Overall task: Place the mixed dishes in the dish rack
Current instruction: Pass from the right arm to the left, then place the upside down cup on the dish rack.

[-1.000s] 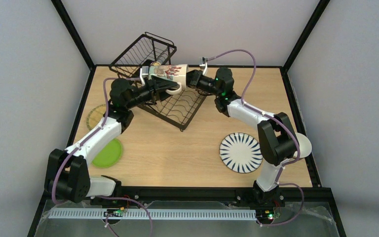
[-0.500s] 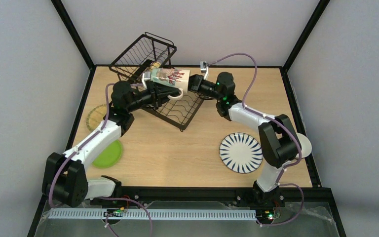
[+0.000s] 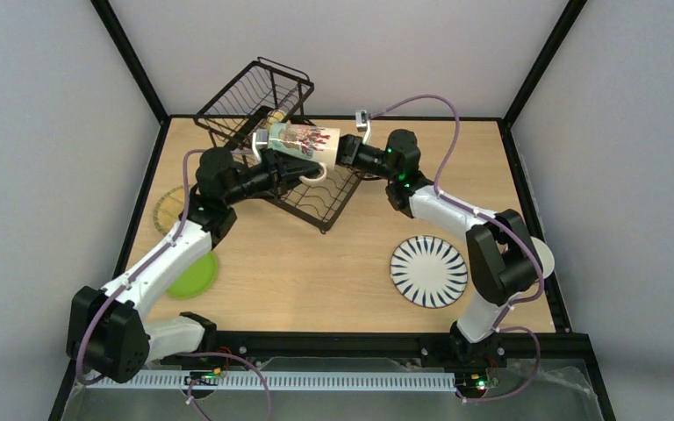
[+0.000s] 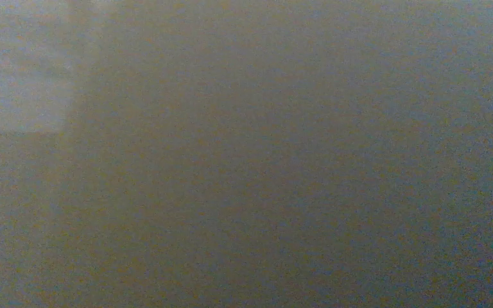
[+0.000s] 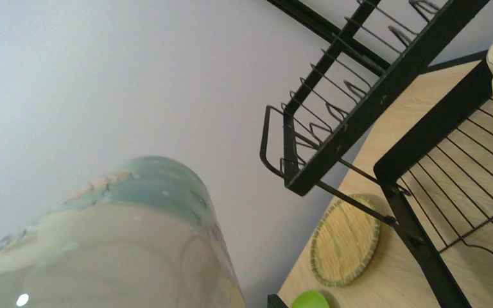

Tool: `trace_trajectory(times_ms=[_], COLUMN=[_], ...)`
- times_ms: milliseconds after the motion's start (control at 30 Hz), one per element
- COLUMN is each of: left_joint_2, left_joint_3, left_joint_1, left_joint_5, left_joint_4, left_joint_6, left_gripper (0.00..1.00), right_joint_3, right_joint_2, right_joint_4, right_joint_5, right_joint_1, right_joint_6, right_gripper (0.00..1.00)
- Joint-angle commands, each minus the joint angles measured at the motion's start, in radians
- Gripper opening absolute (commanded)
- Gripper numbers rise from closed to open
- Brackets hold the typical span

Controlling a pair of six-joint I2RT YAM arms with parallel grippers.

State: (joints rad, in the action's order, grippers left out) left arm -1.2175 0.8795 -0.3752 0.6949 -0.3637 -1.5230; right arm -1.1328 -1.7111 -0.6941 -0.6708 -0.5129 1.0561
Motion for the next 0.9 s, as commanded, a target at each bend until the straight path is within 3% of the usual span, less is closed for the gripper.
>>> trace_trajectory(times_ms=[0,67,300,533,867], left_joint_2=[0.059,0.069,0.067,0.046,-0.022], left_joint_3=[0.024,0.027,0.031,0.068,0.164], left_joint_1=[0.002,0.003,0.003,0.003,0.003], left_joint_5=[-0.088,-0.106,-0.152,-0.182,-0.234], left_joint_4=[-0.028,-0.004,0.024,0.089,0.26], left_joint_6=[0.155,0.17,0.195,0.254,0.403], left_gripper=[0.02,0.02,0.02,0.02,0.02], right_joint_3=[0.03,0.038,0.063,0.106,0.141], right_joint_2=[0.035,0.042,0.068,0.116,0.18], right_joint_4=[0.081,0.081,0.08,0.087,0.194], right_joint_5=[-0.031,-0.034,-0.047,-0.05,-0.01], right_joint_1=[-0.014,-0.006,0.019,0.061,0.124], right_joint_6=[-0.022,-0.022,-0.022,-0.024,-0.103], right_gripper=[0.42,0.5,0.63,0.7,0.7])
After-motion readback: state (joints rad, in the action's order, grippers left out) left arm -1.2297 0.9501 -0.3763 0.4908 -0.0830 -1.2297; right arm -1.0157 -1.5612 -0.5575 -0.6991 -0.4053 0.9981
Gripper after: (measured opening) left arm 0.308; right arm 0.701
